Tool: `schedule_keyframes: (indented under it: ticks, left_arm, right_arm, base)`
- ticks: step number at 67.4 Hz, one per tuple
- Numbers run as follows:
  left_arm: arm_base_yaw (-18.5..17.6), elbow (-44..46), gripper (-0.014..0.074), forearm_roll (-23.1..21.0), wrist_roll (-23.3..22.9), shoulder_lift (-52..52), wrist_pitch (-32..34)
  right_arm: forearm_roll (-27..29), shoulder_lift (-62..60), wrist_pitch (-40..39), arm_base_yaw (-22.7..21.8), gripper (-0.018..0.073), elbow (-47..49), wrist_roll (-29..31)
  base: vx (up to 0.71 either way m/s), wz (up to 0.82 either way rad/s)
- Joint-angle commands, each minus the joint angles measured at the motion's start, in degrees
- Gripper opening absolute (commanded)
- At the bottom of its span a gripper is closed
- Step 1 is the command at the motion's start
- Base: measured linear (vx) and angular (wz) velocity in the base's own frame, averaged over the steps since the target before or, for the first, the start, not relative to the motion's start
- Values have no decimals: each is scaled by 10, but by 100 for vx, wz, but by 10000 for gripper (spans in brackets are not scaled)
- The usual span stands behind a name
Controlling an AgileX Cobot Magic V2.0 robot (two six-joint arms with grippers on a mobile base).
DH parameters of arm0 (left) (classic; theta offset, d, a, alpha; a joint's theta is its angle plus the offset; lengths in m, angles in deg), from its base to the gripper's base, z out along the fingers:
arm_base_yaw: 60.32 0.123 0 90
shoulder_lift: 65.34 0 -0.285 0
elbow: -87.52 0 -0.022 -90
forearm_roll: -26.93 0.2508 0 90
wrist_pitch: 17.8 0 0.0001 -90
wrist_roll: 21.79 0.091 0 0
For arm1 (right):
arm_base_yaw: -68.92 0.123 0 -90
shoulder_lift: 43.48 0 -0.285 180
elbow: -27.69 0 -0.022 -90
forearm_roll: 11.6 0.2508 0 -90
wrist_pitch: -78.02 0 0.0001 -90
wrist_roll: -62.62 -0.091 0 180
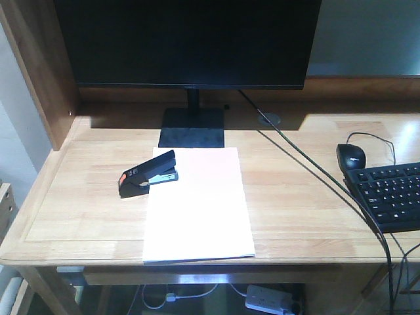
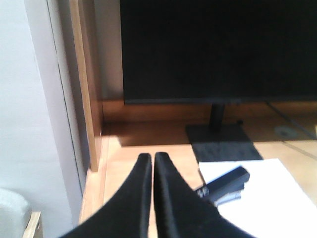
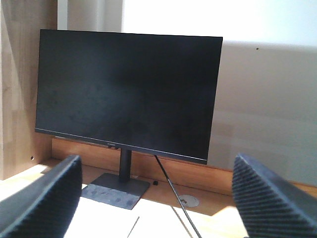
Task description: Grab stapler and paper to desk for stapling
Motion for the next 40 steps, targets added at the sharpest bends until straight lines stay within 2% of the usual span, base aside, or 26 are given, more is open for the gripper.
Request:
schedule_keyframes:
  ticks: [1, 10, 17, 30, 40]
  left_arm:
    - [-6, -34, -6, -12, 17, 51, 59]
    - [-6, -96, -6, -14, 18, 135, 59]
    - [-6, -117, -6, -14, 14, 173, 34]
    - [-11, -122, -6, -14, 14, 186, -17]
    - [-13, -122, -6, -14, 14, 186, -25]
  right_arm:
    - [-8, 7, -24, -4, 580, 16, 3]
    - [-8, 7, -24, -4, 580, 16, 3]
    - [-8, 7, -24, -4, 580, 16, 3]
    - [-8, 7, -24, -4, 580, 16, 3]
    - [-8, 7, -23, -4, 580, 16, 3]
  base:
    - [0, 0]
    - [0, 0]
    - [0, 0]
    - [0, 0]
    - [0, 0]
